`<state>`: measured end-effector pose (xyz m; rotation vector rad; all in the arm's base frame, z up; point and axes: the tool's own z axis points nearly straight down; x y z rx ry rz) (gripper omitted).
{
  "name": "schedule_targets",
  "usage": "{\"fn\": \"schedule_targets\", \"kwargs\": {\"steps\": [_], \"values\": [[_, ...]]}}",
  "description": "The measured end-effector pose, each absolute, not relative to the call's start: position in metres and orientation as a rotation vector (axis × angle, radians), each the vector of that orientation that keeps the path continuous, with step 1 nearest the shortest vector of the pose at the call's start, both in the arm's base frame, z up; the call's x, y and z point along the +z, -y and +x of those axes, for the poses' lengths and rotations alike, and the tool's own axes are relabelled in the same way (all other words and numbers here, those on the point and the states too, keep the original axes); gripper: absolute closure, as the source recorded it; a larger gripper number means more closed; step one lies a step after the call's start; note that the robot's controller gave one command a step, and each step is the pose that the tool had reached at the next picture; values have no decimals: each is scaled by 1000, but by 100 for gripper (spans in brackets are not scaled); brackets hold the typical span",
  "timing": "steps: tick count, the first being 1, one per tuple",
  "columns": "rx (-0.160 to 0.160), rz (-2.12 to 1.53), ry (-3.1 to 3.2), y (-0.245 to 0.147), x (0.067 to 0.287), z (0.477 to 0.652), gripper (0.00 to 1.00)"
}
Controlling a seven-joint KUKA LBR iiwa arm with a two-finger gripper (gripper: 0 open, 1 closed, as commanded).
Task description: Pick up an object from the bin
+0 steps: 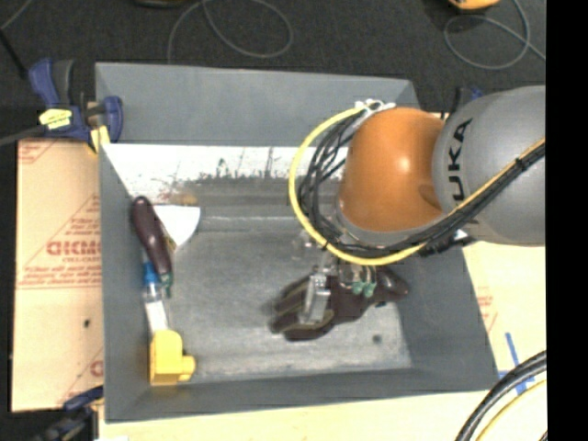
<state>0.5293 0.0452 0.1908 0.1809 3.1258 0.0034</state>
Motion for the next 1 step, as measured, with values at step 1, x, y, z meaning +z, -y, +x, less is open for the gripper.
{"fn": "schedule_targets", "kwargs": {"steps": [1], "values": [[5, 330, -3115, -28, 174, 534, 0]]}}
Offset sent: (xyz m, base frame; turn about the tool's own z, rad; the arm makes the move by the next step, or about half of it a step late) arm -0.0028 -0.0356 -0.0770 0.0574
